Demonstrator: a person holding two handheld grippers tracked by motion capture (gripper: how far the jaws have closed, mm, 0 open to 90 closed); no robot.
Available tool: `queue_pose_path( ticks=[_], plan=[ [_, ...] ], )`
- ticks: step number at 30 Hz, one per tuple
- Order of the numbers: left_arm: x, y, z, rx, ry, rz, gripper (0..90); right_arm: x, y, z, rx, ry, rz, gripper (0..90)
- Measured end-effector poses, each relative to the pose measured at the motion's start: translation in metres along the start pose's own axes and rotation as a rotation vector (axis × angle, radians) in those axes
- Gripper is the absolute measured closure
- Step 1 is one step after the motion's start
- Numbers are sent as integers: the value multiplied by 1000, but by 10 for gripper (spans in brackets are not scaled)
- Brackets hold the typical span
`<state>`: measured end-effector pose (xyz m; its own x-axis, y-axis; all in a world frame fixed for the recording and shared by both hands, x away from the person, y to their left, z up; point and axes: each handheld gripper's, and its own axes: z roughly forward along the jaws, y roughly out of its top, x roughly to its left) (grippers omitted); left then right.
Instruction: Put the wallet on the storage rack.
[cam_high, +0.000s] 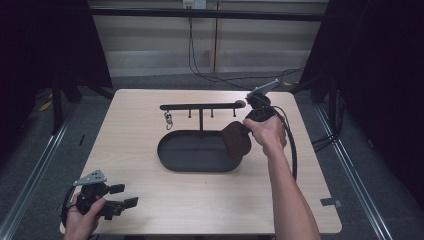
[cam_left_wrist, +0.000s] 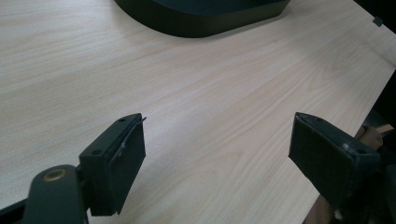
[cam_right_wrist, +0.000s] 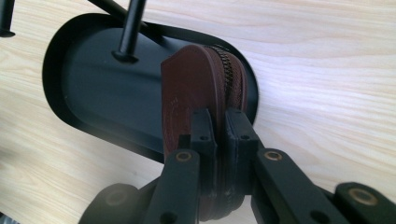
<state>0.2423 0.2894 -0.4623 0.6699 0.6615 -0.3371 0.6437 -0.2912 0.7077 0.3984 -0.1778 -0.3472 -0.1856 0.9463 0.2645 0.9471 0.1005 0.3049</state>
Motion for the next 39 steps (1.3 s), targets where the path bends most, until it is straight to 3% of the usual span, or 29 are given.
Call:
queue_pose_path(
  ticks=[10,11,17,20,33,39],
  plan=[
    [0,0,-1,2,1,1,184,-1,-1,22,-24,53,25,838],
    [0,0,-1,4,3,1,184,-1,-3,28,-21,83,34,837],
    [0,-1,0,14,1,1,185,-1,-5,43,-27,120,36,838],
    [0,0,1,17,-5,1,186,-1,-6,48,-23,109,39,838],
    [-1,-1,1,21,-3,-1,188,-6,-17,79,-28,146,68,829],
    [0,-1,1,19,-1,-3,187,-11,-18,80,-22,100,80,806]
  ],
)
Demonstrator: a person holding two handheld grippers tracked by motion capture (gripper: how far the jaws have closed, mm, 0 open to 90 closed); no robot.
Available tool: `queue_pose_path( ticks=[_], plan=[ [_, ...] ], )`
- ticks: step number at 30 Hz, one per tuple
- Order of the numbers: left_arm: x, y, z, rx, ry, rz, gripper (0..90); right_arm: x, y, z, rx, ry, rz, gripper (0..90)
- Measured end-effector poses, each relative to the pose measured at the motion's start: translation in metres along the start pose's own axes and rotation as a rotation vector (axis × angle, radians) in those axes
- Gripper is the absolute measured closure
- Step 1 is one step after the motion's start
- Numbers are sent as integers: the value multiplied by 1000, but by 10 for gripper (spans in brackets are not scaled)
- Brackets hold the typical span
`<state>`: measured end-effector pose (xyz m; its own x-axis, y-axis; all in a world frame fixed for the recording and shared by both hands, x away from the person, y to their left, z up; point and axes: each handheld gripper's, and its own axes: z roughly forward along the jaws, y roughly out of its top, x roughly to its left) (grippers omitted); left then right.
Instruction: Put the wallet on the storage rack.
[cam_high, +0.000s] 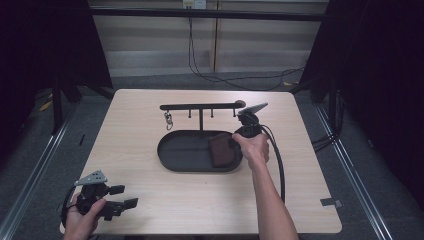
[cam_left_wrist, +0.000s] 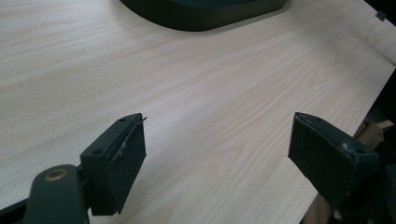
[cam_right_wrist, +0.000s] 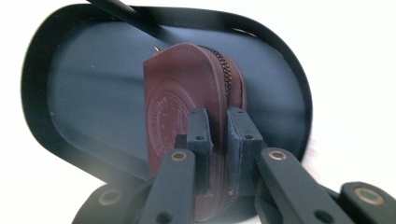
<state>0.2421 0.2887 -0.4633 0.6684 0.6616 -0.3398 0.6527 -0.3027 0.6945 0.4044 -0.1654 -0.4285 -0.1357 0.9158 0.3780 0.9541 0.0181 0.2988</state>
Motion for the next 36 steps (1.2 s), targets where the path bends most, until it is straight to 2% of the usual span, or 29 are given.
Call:
queue_pose_path(
  ticks=[9,18,21,26,27,28,31,36],
  plan=[
    [1,0,0,0,3,5,187,-2,-1,0,-10,-29,4,779],
    [1,0,0,0,3,7,187,-3,-1,-7,-46,-24,-6,699],
    [1,0,0,0,4,2,187,-4,-2,-11,-63,-23,-5,619],
    [1,0,0,1,2,0,188,-6,-4,-20,-106,3,-30,487],
    [1,0,0,1,3,0,188,-6,-4,-20,-106,3,-30,487],
    [1,0,0,2,3,-1,188,-6,-5,-24,-117,15,-33,433],
    [1,0,1,1,6,-2,187,-5,-6,-27,-130,12,-49,394],
    [3,0,0,2,9,3,187,-5,-9,-33,-170,34,-82,295]
  ],
)
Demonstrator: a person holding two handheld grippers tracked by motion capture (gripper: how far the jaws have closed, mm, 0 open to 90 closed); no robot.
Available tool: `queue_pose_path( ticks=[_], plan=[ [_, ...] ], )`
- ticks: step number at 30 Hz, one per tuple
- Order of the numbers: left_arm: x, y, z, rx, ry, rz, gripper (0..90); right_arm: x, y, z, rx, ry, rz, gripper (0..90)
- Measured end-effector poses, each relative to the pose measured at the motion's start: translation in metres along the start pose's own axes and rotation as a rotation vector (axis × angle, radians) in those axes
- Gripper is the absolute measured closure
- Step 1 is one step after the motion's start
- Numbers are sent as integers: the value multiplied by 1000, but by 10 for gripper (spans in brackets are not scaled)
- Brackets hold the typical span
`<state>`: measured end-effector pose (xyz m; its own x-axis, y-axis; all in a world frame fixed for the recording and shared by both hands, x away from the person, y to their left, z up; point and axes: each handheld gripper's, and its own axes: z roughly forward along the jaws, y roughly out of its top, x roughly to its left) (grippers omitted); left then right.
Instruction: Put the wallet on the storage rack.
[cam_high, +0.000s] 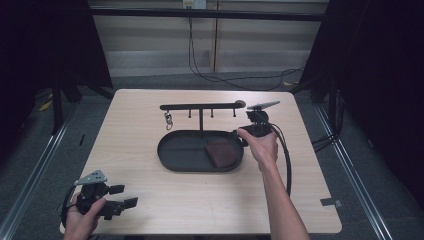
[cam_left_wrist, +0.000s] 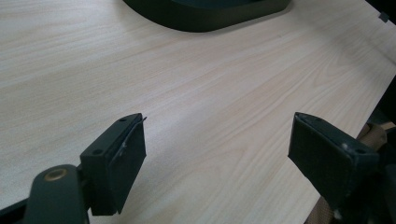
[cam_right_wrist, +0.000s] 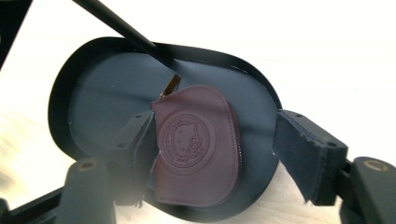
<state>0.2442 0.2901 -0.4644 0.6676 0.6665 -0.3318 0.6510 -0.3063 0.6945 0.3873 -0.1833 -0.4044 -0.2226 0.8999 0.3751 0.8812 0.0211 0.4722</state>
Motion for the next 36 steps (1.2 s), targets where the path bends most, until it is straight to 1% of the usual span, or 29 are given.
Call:
queue_pose_path(
  ticks=[1,2,3,4,6,8,11,12,13,14,15,18,19,20,21,22,23,24,26,28,29,30,31,32,33,35,36],
  plan=[
    [0,0,0,-1,-1,-4,187,0,-1,-1,-8,1,-12,281],
    [0,0,0,0,-2,-8,187,1,-3,-3,-7,-11,-19,248],
    [0,0,0,0,-2,-8,187,1,-3,-3,-7,-11,-19,248],
    [0,0,0,-2,0,-12,187,1,-4,-3,-14,-1,-22,250],
    [1,0,0,-5,2,-15,187,1,-10,-4,-20,5,-29,221],
    [1,0,0,-6,1,-21,187,0,-12,-4,-19,10,-28,213],
    [2,0,0,-3,0,-19,187,-1,-19,-4,-16,3,-63,190],
    [2,0,0,-4,2,-20,187,-2,-24,-5,-31,12,-66,184],
    [2,0,0,-5,2,-20,187,-2,-24,-5,-31,12,-66,184],
    [2,0,0,-5,1,-21,187,-4,-29,-7,-35,8,-80,174],
    [2,0,0,-3,3,-22,187,-4,-29,-7,-35,8,-80,174],
    [2,0,0,-3,2,-23,187,-5,-36,-12,-47,13,-95,171],
    [2,0,0,-7,5,-35,187,-6,-42,-15,-50,16,-99,167],
    [2,0,0,-8,7,-34,187,-6,-42,-15,-50,16,-99,167],
    [2,0,0,-8,8,-32,187,-7,-44,-17,-49,6,-103,166],
    [3,0,0,-7,5,-28,187,-8,-48,-20,-64,9,-108,166],
    [3,0,0,-8,7,-30,187,-8,-48,-20,-64,9,-108,166],
    [3,0,0,-4,10,-21,187,-9,-54,-23,-67,11,-115,168],
    [3,0,0,-2,6,-16,187,-10,-57,-24,-66,6,-120,169],
    [3,0,0,-1,8,-10,187,-13,-62,-27,-79,4,-125,173],
    [3,0,1,-3,8,-17,187,-14,-65,-28,-84,5,-123,173],
    [3,0,0,-3,10,-12,187,-15,-70,-30,-96,10,-132,171],
    [3,0,0,-3,10,-12,187,-15,-70,-30,-96,10,-132,171],
    [3,0,0,-4,11,-10,187,-15,-76,-32,-103,20,-135,171],
    [3,0,0,-6,11,-10,187,-15,-76,-32,-103,20,-135,171],
    [3,0,0,-9,17,-13,187,-16,-83,-35,-115,29,-140,171],
    [3,0,-1,-10,17,-24,187,-18,-89,-37,-119,26,-144,171]
  ],
)
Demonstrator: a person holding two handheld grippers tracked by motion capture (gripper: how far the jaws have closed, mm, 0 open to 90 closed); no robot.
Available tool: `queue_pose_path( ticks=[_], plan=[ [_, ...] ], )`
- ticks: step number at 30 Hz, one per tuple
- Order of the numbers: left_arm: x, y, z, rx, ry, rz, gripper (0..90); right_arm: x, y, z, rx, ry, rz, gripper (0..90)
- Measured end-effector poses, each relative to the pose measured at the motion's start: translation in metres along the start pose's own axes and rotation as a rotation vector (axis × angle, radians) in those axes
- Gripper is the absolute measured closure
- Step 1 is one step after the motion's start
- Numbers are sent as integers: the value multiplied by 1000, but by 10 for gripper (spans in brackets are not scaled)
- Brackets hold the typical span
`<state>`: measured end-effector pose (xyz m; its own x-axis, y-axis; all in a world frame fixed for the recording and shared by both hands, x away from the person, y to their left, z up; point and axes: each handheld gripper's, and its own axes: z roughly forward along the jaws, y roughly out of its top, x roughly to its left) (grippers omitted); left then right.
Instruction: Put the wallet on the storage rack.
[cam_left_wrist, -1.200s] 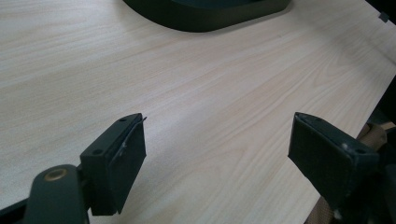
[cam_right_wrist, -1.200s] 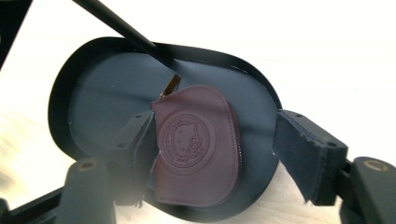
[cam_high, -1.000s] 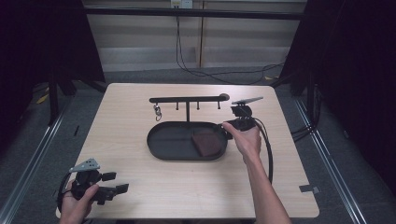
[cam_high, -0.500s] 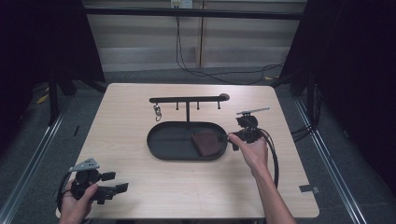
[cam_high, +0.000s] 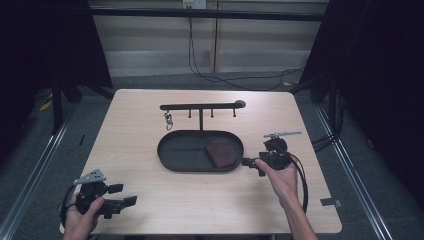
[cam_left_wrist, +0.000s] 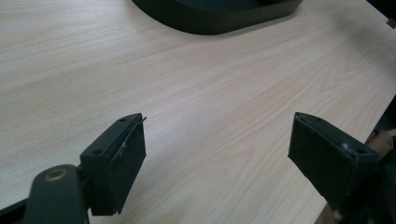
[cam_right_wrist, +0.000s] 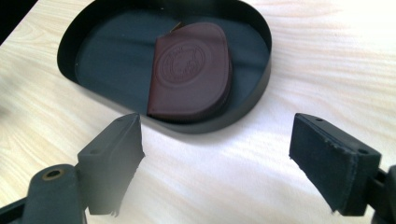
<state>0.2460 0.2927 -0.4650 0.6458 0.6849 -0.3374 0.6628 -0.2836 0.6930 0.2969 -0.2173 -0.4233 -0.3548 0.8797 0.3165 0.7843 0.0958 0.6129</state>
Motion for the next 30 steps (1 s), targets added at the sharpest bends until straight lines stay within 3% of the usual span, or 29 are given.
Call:
queue_pose_path(
  ticks=[6,15,21,22,25,26,28,30],
  plan=[
    [1,0,0,-10,8,-23,187,-5,-20,-13,-24,-27,2,171],
    [-6,0,1,-3,4,0,187,-12,-49,-36,-81,-51,5,165],
    [-5,-1,2,0,14,-9,187,-18,-73,-46,-98,-85,-21,164],
    [-5,-1,3,1,11,-7,187,-23,-81,-47,-102,-73,5,164],
    [-6,-1,3,0,10,-3,187,-27,-91,-48,-115,-83,18,165],
    [-5,-1,3,5,10,-4,187,-33,-101,-47,-139,-68,69,186],
    [-5,0,3,5,9,-3,187,-35,-105,-45,-107,-96,54,185],
    [-5,0,3,1,2,-5,187,-37,-108,-43,-111,-107,55,187]
  ],
)
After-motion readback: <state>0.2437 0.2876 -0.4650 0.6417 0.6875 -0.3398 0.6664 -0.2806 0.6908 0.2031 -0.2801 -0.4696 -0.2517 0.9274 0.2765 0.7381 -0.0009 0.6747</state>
